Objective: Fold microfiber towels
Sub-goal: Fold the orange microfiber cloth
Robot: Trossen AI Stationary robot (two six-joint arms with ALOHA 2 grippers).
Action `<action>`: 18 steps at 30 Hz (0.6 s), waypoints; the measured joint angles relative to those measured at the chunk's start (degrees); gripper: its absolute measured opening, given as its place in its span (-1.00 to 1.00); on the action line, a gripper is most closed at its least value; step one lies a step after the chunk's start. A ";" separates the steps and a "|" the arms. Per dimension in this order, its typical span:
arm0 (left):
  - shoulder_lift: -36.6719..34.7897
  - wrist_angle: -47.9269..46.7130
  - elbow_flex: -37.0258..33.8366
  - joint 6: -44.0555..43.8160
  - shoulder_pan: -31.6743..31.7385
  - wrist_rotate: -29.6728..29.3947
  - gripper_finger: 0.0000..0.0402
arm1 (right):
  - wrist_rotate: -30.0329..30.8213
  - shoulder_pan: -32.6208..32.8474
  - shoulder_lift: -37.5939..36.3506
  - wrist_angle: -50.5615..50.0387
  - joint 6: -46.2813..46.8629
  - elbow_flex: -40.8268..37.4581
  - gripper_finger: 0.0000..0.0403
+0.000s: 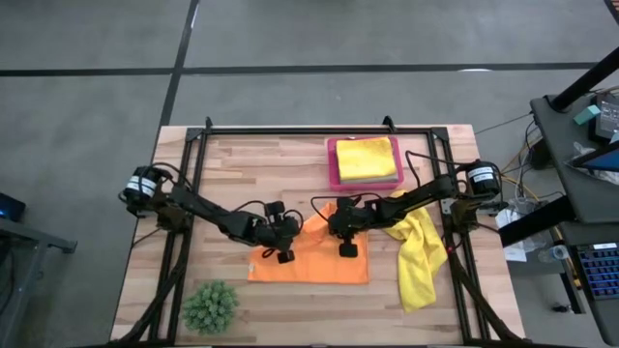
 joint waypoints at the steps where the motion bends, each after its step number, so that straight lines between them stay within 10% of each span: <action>1: -0.38 -0.44 0.00 0.54 0.00 0.00 -0.99 | 0.00 0.02 0.00 0.00 0.00 0.00 -0.96; 18: -15.04 -28.63 -0.25 -2.92 0.93 -15.45 -1.00 | 0.42 -0.18 -0.20 1.68 1.88 0.50 -0.96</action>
